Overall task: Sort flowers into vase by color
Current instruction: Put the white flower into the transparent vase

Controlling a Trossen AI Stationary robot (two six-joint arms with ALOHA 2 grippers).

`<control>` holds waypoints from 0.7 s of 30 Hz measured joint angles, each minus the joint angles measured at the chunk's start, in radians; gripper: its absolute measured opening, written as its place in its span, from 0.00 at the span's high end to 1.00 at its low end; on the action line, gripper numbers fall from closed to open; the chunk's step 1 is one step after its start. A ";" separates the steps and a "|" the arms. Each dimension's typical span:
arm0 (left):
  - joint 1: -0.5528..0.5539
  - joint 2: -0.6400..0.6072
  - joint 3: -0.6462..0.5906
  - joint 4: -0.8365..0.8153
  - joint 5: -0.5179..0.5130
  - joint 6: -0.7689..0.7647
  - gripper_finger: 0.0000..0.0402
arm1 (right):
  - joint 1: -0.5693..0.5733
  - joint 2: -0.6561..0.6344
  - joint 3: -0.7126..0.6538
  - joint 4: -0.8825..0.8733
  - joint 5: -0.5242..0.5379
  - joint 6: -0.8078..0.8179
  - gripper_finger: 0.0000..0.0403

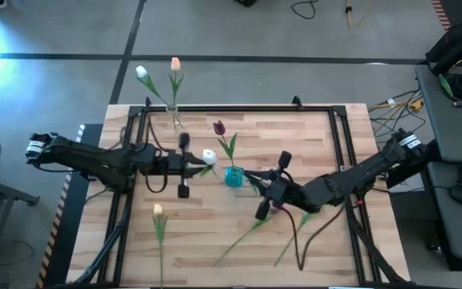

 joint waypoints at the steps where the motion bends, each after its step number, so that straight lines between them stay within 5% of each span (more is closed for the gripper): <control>1: 0.000 -0.029 0.000 -0.043 -0.038 0.008 1.00 | 0.002 -0.014 -0.003 -0.007 -0.001 0.000 0.97; 6: 0.010 -0.148 0.000 -0.182 -0.205 0.054 1.00 | 0.007 -0.082 -0.029 -0.092 0.002 -0.001 0.98; 11: 0.098 -0.233 -0.017 -0.218 -0.261 0.093 1.00 | 0.006 -0.144 -0.088 -0.123 0.024 0.011 0.98; 21: 0.518 -0.291 -0.011 -0.228 -0.250 0.151 1.00 | 0.006 -0.181 -0.169 -0.098 0.025 0.020 0.98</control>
